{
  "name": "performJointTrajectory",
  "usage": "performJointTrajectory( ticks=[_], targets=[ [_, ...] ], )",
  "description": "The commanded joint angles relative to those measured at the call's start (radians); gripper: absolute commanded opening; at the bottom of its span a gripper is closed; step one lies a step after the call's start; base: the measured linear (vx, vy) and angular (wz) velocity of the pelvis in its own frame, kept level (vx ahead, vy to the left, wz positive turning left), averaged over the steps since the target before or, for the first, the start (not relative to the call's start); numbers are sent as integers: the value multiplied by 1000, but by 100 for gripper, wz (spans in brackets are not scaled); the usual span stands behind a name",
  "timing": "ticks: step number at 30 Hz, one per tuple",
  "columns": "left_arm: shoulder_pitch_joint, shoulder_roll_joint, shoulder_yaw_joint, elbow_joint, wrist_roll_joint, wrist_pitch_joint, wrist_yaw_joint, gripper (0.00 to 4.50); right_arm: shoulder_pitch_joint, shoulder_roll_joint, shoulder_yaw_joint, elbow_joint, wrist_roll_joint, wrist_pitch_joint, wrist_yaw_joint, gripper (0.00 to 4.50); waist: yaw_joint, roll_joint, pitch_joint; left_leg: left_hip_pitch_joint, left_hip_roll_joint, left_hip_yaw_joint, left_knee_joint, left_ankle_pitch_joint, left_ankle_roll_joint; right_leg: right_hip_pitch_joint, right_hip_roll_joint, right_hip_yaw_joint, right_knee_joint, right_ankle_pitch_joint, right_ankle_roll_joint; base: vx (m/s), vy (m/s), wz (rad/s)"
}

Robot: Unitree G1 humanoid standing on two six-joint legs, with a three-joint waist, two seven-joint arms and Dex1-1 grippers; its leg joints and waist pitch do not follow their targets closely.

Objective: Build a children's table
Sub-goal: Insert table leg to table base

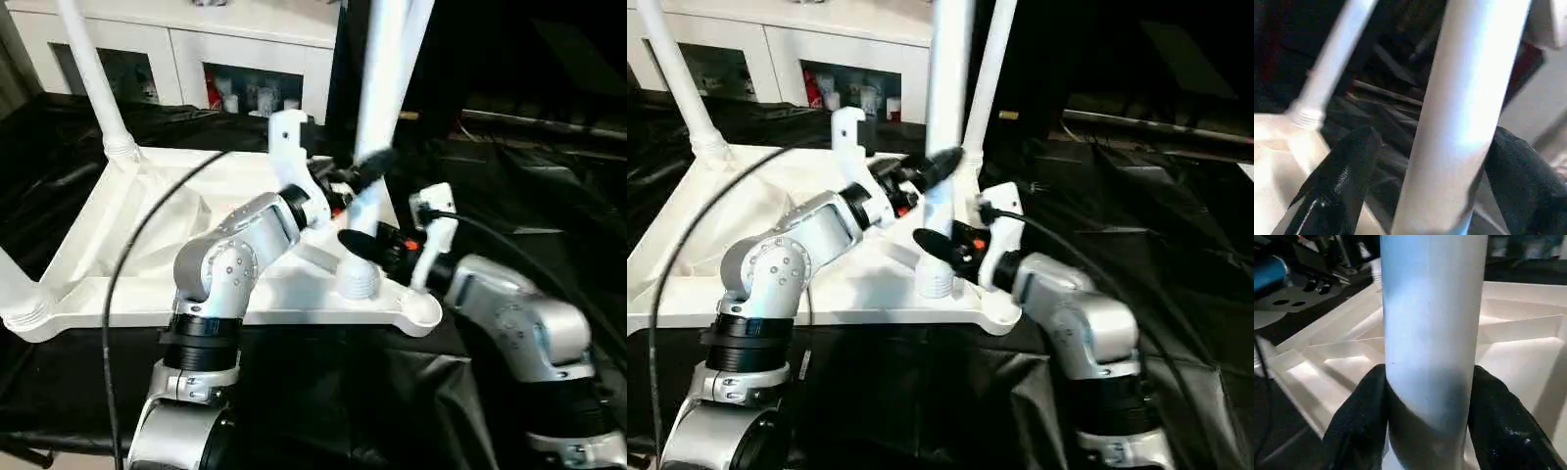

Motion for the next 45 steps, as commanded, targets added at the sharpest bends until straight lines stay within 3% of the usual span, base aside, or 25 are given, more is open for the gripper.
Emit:
performJointTrajectory(
  ticks=[1, 8, 15, 20, 23, 28, 33, 39, 43, 45],
  targets=[
    [-12, 3, -12, 13, 46, -19, 32, 332, -26, 10, -45, -4, -14, -39, -42, 186, -2, 2, -63, 11, 84, -32, -89, -19, 13, 48, -69, 49, -66, -25, -231, 0, 0, 0],
    [3, 2, -64, 3, 71, -42, 13, 275, -31, 32, -26, 1, -39, -42, -83, 186, -3, -3, -59, 11, 84, -32, -94, -60, -9, 46, -71, 50, -71, -81, -215, 0, 0, 0],
    [28, -7, -89, -21, 55, -15, -28, 203, -41, 28, -9, 4, -54, -45, -75, 186, -4, -7, -58, 9, 83, -30, -95, -54, -7, 46, -71, 51, -73, -87, -205, 0, 0, 0],
    [33, -13, -103, -6, 78, -26, -7, 203, -39, 15, 10, -2, -62, -49, -64, 186, -4, -8, -60, 9, 83, -30, -92, -8, 17, 46, -70, 51, -67, -29, -219, 0, 0, 0],
    [31, -19, -89, -2, 52, -4, -20, 262, -38, 16, 13, -4, -65, -49, -62, 186, -4, -8, -60, 9, 83, -29, -91, -10, 24, 47, -70, 50, -67, -33, -230, 0, 0, 0],
    [28, -9, -84, 4, 64, 12, -9, 297, -35, 17, 20, -14, -74, -47, -54, 186, -6, -7, -58, 9, 84, -30, -94, -36, 14, 46, -70, 51, -72, -69, -224, 0, 0, 0],
    [24, -15, -72, 14, 77, -6, 9, 339, -34, 13, 22, -17, -76, -45, -49, 186, -8, -6, -59, 9, 84, -30, -93, -25, 17, 46, -70, 51, -70, -46, -226, 0, 0, 0],
    [19, -23, -46, 17, 68, -8, 20, 339, -35, 12, 28, -13, -82, -50, -44, 186, -9, -7, -58, 9, 85, -30, -93, -30, 20, 46, -71, 51, -71, -55, -231, 0, 0, 0],
    [21, -26, -34, 12, 45, 11, 10, 314, -36, 14, 35, -13, -87, -52, -41, 186, -12, -9, -58, 7, 84, -31, -93, -30, 20, 47, -71, 50, -70, -60, -232, 0, 0, 0],
    [23, -29, -31, 9, 42, 12, 9, 281, -38, 14, 37, -10, -89, -54, -38, 186, -13, -10, -57, 7, 84, -31, -93, -34, 23, 46, -71, 50, -72, -67, -231, 0, 0, 0]
  ],
)
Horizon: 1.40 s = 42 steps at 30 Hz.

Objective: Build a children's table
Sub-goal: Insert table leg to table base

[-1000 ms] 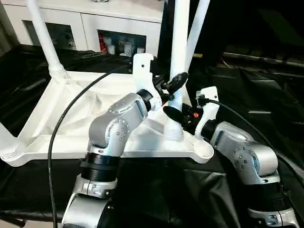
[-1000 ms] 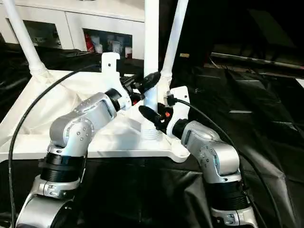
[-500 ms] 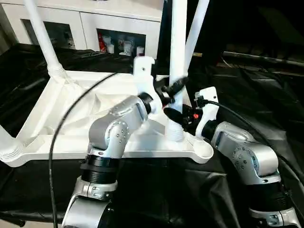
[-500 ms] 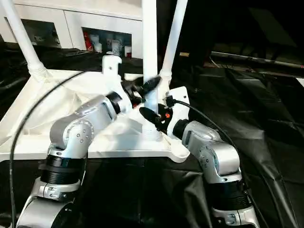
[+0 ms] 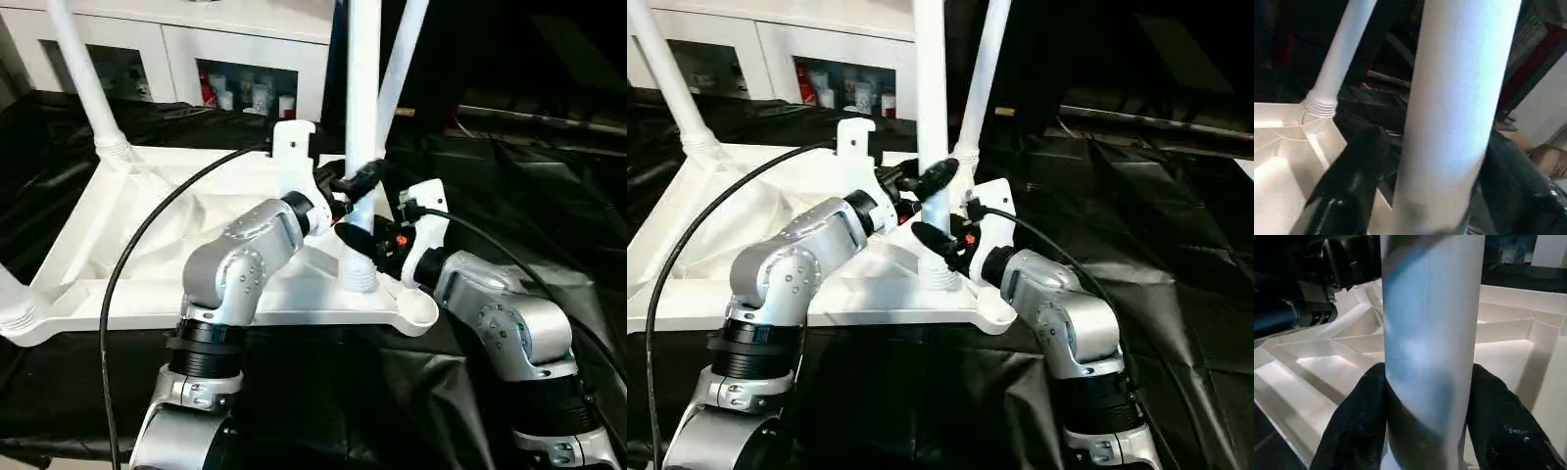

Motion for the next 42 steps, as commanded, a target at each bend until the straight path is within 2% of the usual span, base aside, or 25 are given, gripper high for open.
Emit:
performJointTrajectory(
  ticks=[1, 4, 5, 10, 11, 15, 17, 21, 25, 27, 28, 29, 32, 33, 34, 35, 36, 37, 39, 42],
  targets=[
    [-1, -8, 2, 4, -14, 10, 2, 273, -25, -7, -3, -12, -15, -20, 7, 186, 1, -8, -60, 8, 84, -30, -85, -36, 27, 49, -72, 52, -69, -66, -232, 0, 0, 0],
    [1, -11, 10, 3, -16, 0, 3, 261, -29, -6, 0, -7, -16, -22, 10, 186, 0, -11, -60, 9, 85, -30, -85, -30, 28, 48, -72, 52, -69, -64, -233, 0, 0, 0],
    [2, -12, 15, 0, -21, 1, -2, 227, -32, -6, 2, -4, -17, -24, 12, 186, 0, -10, -60, 9, 85, -31, -85, -26, 27, 48, -71, 52, -68, -60, -235, 0, 0, 0],
    [5, -10, 19, -7, -34, 14, -15, 205, -37, -3, -3, 0, -2, -20, 22, 186, 0, -14, -59, 11, 86, -31, -84, -16, 25, 49, -72, 52, -65, -40, -238, 0, 0, 0],
    [5, -11, 20, -6, -35, 15, -15, 200, -37, -1, -6, 0, 4, -18, 25, 241, 0, -14, -59, 11, 86, -31, -84, -10, 27, 49, -71, 52, -64, -29, -240, 0, 0, 0],
    [-3, -2, 27, -8, -52, 21, -48, 197, -40, -13, -21, -13, 37, 4, 69, 264, 1, -16, -59, 10, 85, -29, -82, 3, 48, 50, -73, 52, -62, -4, -255, 0, 0, 0],
    [-7, 31, 17, -22, -86, 54, -115, 192, -48, -40, -40, -23, 64, 23, 104, 290, 2, -18, -58, 11, 84, -28, -82, -3, 49, 49, -72, 52, -62, -22, -256, 0, 0, 0],
    [-16, 109, -1, -56, -164, 135, -263, 191, -65, -124, -62, -37, 126, 68, 225, 306, 6, -18, -58, 14, 82, -28, -81, 3, 47, 50, -70, 50, -59, -35, -254, 0, 0, 0],
    [-74, 152, 53, -31, -235, 167, -349, 190, -62, -229, -25, -68, 162, 114, 369, 306, 7, -20, -58, 13, 82, -25, -78, 13, 58, 51, -70, 51, -57, -10, -267, 0, 0, 0],
    [-97, 167, 74, -17, -274, 192, -390, 190, -62, -246, -15, -66, 154, 108, 387, 306, 9, -24, -57, 14, 82, -25, -78, 2, 56, 50, -74, 51, -59, -33, -276, 0, 0, 0],
    [-106, 177, 79, -13, -294, 203, -417, 190, -63, -244, -16, -63, 155, 111, 383, 306, 9, -25, -56, 10, 82, -26, -78, 1, 53, 52, -76, 51, -59, -46, -276, 0, 0, 0],
    [-111, 189, 76, -14, -311, 206, -455, 190, -63, -244, -15, -66, 164, 117, 385, 306, 8, -27, -57, 13, 83, -25, -78, -3, 50, 50, -75, 51, -59, -56, -277, 0, 0, 0],
    [-115, 210, 64, -13, -322, 206, -502, 190, -60, -248, -4, -76, 180, 128, 401, 306, 8, -25, -58, 13, 82, -25, -78, 4, 51, 50, -73, 51, -59, -63, -272, 0, 0, 0],
    [-117, 219, 59, -11, -326, 206, -522, 190, -58, -250, 3, -83, 186, 132, 410, 306, 9, -18, -59, 14, 84, -26, -78, 14, 49, 48, -73, 50, -56, -48, -275, 0, 0, 0],
    [-120, 225, 59, -6, -329, 209, -534, 190, -57, -253, 7, -86, 189, 135, 418, 276, 9, -19, -59, 15, 85, -26, -78, 15, 49, 48, -73, 50, -56, -39, -278, 0, 0, 0],
    [-123, 228, 60, -3, -331, 214, -540, 190, -57, -247, 10, -86, 192, 136, 419, 269, 9, -20, -59, 15, 84, -26, -78, 16, 48, 49, -72, 50, -55, -35, -280, 0, 0, 0],
    [-124, 228, 62, -2, -334, 217, -542, 190, -57, -241, 11, -85, 192, 136, 415, 269, 9, -16, -60, 15, 84, -26, -78, 14, 45, 49, -73, 50, -55, -25, -285, 0, 0, 0],
    [-126, 229, 61, -2, -336, 218, -542, 190, -56, -233, 12, -83, 192, 135, 410, 263, 10, -16, -59, 15, 85, -26, -79, 6, 41, 49, -72, 50, -55, -26, -287, 0, 0, 0],
    [-127, 228, 60, -1, -337, 218, -542, 190, -53, -228, 14, -84, 191, 132, 406, 235, 11, -15, -60, 16, 85, -26, -79, 4, 33, 49, -73, 50, -54, -21, -289, 0, 0, 0],
    [-132, 226, 61, 7, -333, 210, -545, 190, -50, -220, 19, -84, 187, 129, 395, 217, 16, -13, -61, 17, 85, -26, -79, 3, 24, 50, -73, 50, -54, -13, -290, 0, 0, 0]
  ],
)
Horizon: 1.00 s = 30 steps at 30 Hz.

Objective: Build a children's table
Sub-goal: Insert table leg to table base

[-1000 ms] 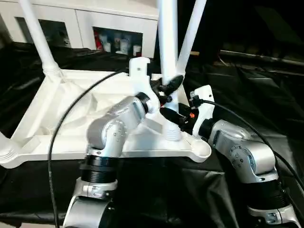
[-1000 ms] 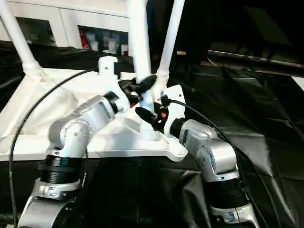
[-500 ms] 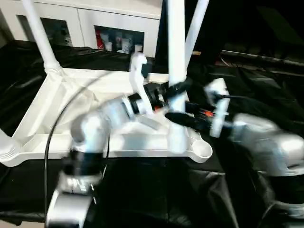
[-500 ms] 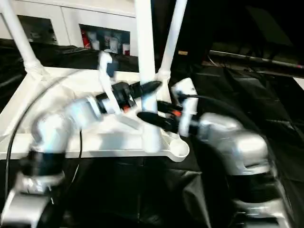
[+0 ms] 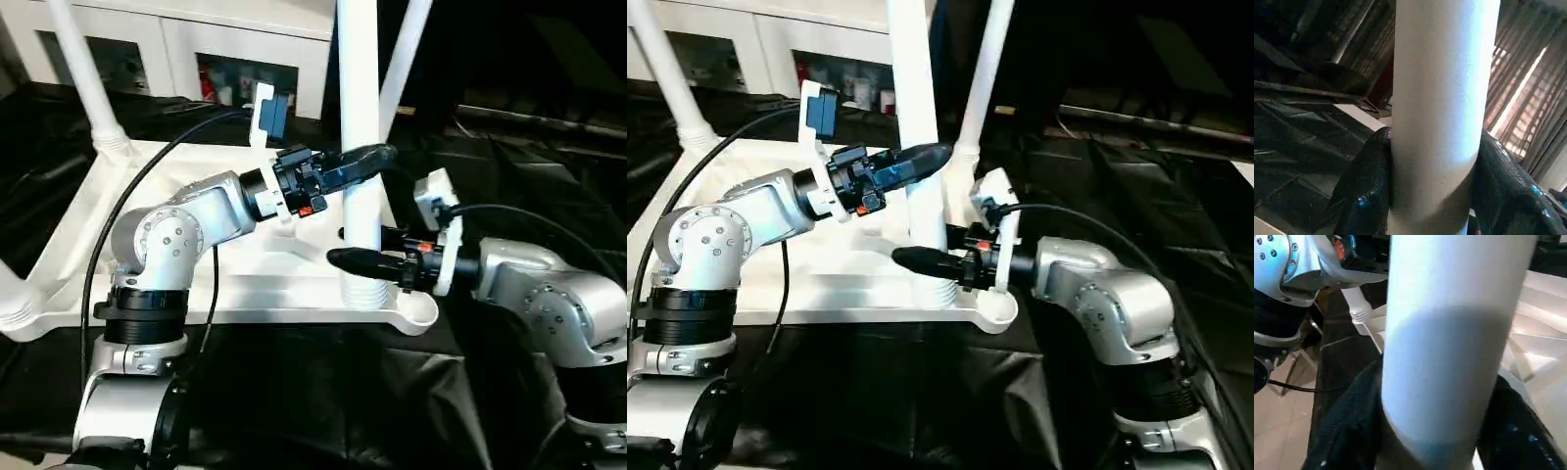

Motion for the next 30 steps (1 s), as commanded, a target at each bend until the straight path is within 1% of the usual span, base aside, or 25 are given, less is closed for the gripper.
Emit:
performJointTrajectory(
  ticks=[1, 2, 3, 5, 6, 7, 8, 9, 10, 11, 12, 13, 14, 15, 16, 17, 18, 19, 20, 22, 24, 25, 26, 28, 30],
  targets=[
    [-36, -12, -11, -1, -22, 1, -20, 190, 8, -5, 0, 5, -17, 3, -22, 209, 2, 4, -70, 16, 84, -26, -79, -1, 17, 52, -73, 51, -56, -8, -290, 0, 0, 0],
    [-40, -13, -9, 6, -19, -4, -18, 190, 8, -3, 2, 7, -20, 0, -26, 204, 4, 4, -70, 17, 84, -26, -79, 0, 16, 52, -73, 51, -56, -5, -289, 0, 0, 0],
    [-42, -15, -8, 13, -16, -7, -17, 190, 8, 1, 0, 9, -23, -2, -35, 202, 5, 8, -71, 18, 83, -26, -79, 4, 14, 51, -72, 51, -55, 2, -289, 0, 0, 0],
    [-44, -17, -7, 20, -13, -12, -15, 190, 8, 5, -1, 12, -26, -6, -48, 199, 8, 5, -71, 18, 83, -26, -79, 7, 13, 52, -72, 51, -54, 11, -289, 0, 0, 0],
    [-45, -18, -8, 23, -11, -15, -14, 190, 8, 8, 0, 14, -32, -11, -56, 199, 8, 8, -71, 17, 83, -26, -79, 5, 11, 52, -72, 51, -54, 13, -289, 0, 0, 0],
    [-44, -22, -8, 25, -5, -22, -3, 190, 8, 13, 1, 16, -46, -22, -70, 199, 8, 8, -72, 17, 83, -26, -79, 5, 9, 53, -72, 51, -54, 15, -289, 0, 0, 0],
    [-46, -28, -7, 33, 16, -36, 29, 190, 7, 20, 2, 21, -61, -32, -89, 199, 8, 11, -71, 17, 84, -27, -80, 3, 6, 53, -72, 51, -54, 20, -290, 0, 0, 0],
    [-49, -37, -4, 46, 38, -55, 63, 225, 7, 27, 2, 25, -73, -42, -105, 198, 7, 9, -71, 17, 84, -26, -79, -2, 5, 52, -72, 51, -56, 17, -289, 0, 0, 0],
    [-56, -51, 6, 70, 61, -67, 118, 260, 5, 37, 7, 34, -103, -67, -134, 198, 7, 11, -72, 18, 85, -26, -79, -8, -3, 51, -73, 51, -57, 13, -288, 0, 0, 0],
    [-60, -57, 10, 81, 70, -70, 142, 260, 4, 40, 10, 38, -117, -78, -147, 198, 8, 10, -73, 19, 85, -26, -79, -7, -8, 50, -74, 51, -57, 14, -289, 0, 0, 0],
    [-57, -58, -8, 84, 106, -86, 169, 267, 1, 55, 9, 48, -132, -90, -177, 198, 10, 10, -73, 20, 84, -26, -79, -7, -10, 51, -73, 51, -57, 14, -288, 0, 0, 0],
    [-54, -56, -23, 84, 130, -97, 184, 267, 0, 66, 8, 55, -141, -97, -198, 198, 8, 8, -71, 14, 84, -29, -82, -10, -17, 56, -72, 50, -59, 1, -274, 0, 0, 0],
    [-47, -67, -40, 82, 177, -134, 232, 290, -1, 84, 14, 64, -168, -117, -238, 196, 8, 9, -71, 16, 83, -28, -82, -14, -19, 56, -73, 51, -59, -8, -264, 0, 0, 0],
    [-41, -86, -47, 84, 215, -168, 288, 290, -1, 107, 13, 75, -185, -127, -282, 196, 7, 5, -70, 14, 84, -29, -83, -19, -20, 55, -74, 52, -62, -17, -258, 0, 0, 0],
    [-38, -104, -45, 85, 234, -189, 327, 301, -1, 121, 15, 81, -197, -134, -308, 195, 4, 5, -69, 12, 85, -29, -84, -26, -24, 55, -75, 52, -64, -30, -253, 0, 0, 0],
    [-32, -124, -44, 84, 252, -215, 364, 313, 1, 136, 24, 89, -224, -156, -342, 194, 4, 5, -72, 13, 85, -29, -82, -32, -28, 57, -75, 52, -64, -37, -249, 0, 0, 0],
    [-32, -124, -44, 84, 252, -215, 364, 313, 1, 136, 24, 89, -224, -156, -342, 194, 5, 5, -72, 13, 86, -30, -82, -21, -26, 56, -76, 51, -63, -21, -248, 0, 0, 0],
    [-24, -135, -55, 77, 274, -229, 389, 317, 5, 149, 32, 96, -242, -168, -367, 194, 5, 2, -73, 14, 85, -28, -81, -16, -21, 58, -75, 52, -62, -11, -248, 0, 0, 0],
    [-19, -141, -65, 73, 290, -237, 402, 284, 7, 156, 37, 100, -255, -176, -382, 194, 5, 4, -73, 13, 87, -29, -82, -3, -17, 55, -74, 51, -60, 3, -243, 0, 0, 0],
    [-9, -186, -53, 81, 321, -267, 488, 277, 10, 187, 34, 118, -289, -193, -436, 194, 5, 3, -72, 13, 86, -27, -81, 4, -11, 55, -73, 50, -59, 19, -249, 0, 0, 0],
    [-5, -198, -46, 83, 322, -274, 506, 259, 7, 198, 29, 122, -297, -198, -449, 194, 6, 3, -72, 13, 85, -28, -81, -4, -8, 56, -73, 50, -60, 11, -250, 0, 0, 0],
    [-5, -199, -46, 82, 322, -275, 508, 259, 7, 199, 29, 123, -298, -198, -450, 194, 5, 2, -71, 12, 85, -27, -82, -9, -7, 56, -72, 50, -61, 5, -248, 0, 0, 0],
    [-5, -201, -47, 84, 336, -280, 526, 235, 4, 202, 27, 127, -302, -201, -454, 194, 5, 3, -71, 13, 85, -28, -83, -20, -9, 55, -71, 50, -62, -11, -240, 0, 0, 0],
    [-6, -203, -45, 90, 345, -289, 536, 228, -2, 205, 24, 134, -307, -207, -464, 194, 4, 4, -70, 14, 86, -28, -83, -25, -10, 53, -71, 50, -63, -17, -234, 0, 0, 0],
    [-8, -206, -40, 94, 348, -296, 543, 207, -5, 206, 24, 138, -309, -211, -470, 194, 4, 4, -70, 15, 86, -28, -83, -32, -12, 52, -71, 50, -64, -19, -233, 0, 0, 0]
  ],
)
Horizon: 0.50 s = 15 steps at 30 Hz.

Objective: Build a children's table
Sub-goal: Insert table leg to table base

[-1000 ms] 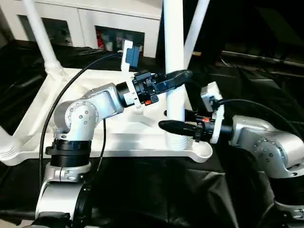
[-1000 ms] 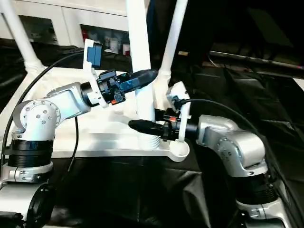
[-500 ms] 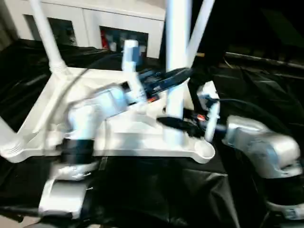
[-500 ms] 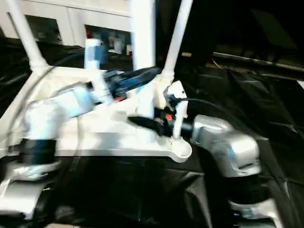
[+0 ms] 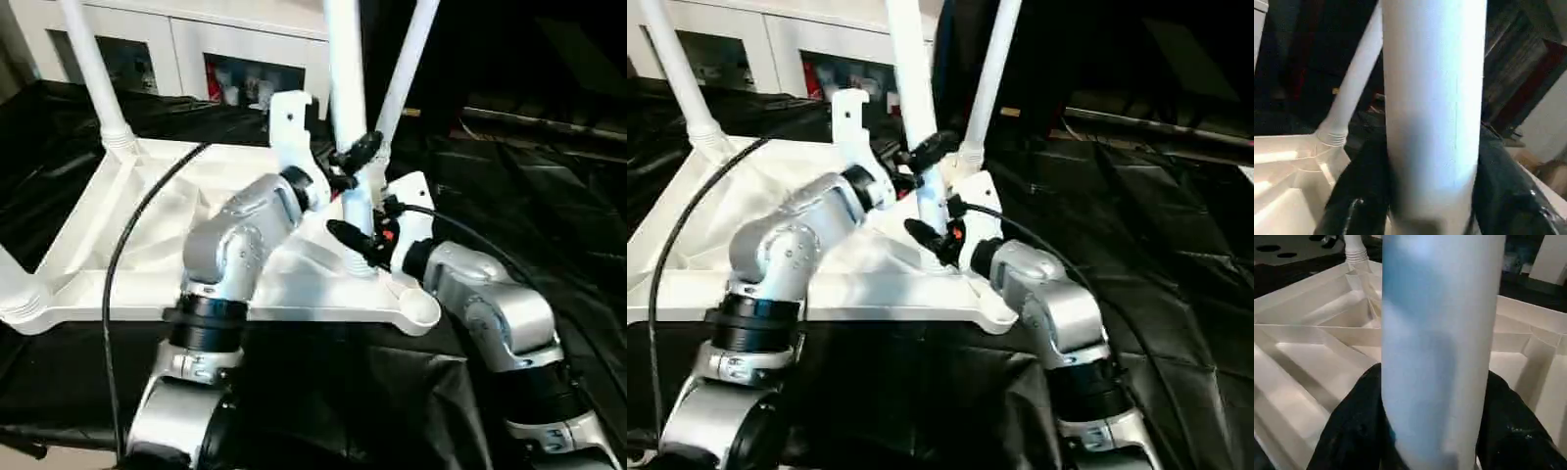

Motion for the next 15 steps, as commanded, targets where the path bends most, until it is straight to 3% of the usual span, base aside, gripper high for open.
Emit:
performJointTrajectory(
  ticks=[1, 5, 7, 10, 12, 13, 15],
  targets=[
    [-4, 5, 11, 18, 19, -11, 23, 197, -7, -7, -21, 6, -12, -31, -16, 194, -4, 3, -70, 14, 81, -28, -83, -35, -3, 53, -72, 54, -65, -23, -231, 0, 0, 0],
    [-2, 1, 16, 15, 21, -15, 32, 188, -8, 1, -19, 10, -26, -50, -15, 194, -5, 2, -71, 14, 80, -28, -82, -22, 1, 52, -71, 54, -63, -4, -232, 0, 0, 0],
    [0, 3, 14, 8, 16, -10, 24, 186, -6, 8, -31, 7, 0, -51, 11, 250, -4, 3, -71, 14, 81, -28, -82, -24, 5, 52, -72, 54, -63, -3, -235, 0, 0, 0],
    [0, 6, 10, 3, 8, -6, 7, 184, -5, 9, -48, 4, 39, -35, 46, 269, -4, 4, -70, 14, 82, -29, -82, -36, 11, 53, -73, 54, -63, -10, -238, 0, 0, 0],
    [-3, 29, -6, -5, -10, 5, -60, 184, -11, -21, -48, 1, 54, -28, 91, 305, -4, 5, -70, 16, 82, -28, -83, -35, 11, 51, -71, 53, -64, -16, -236, 0, 0, 0],
    [-4, 66, -35, -19, -30, 24, -152, 184, -20, -52, -66, -11, 91, -23, 157, 307, -4, 6, -70, 16, 82, -28, -83, -31, 10, 52, -71, 53, -63, -12, -236, 0, 0, 0],
    [-4, 78, -44, -23, -36, 31, -179, 184, -22, -61, -74, -16, 108, -19, 179, 307, -1, 8, -71, 18, 81, -27, -82, -30, 14, 50, -70, 53, -60, -8, -239, 0, 0, 0]
  ],
)
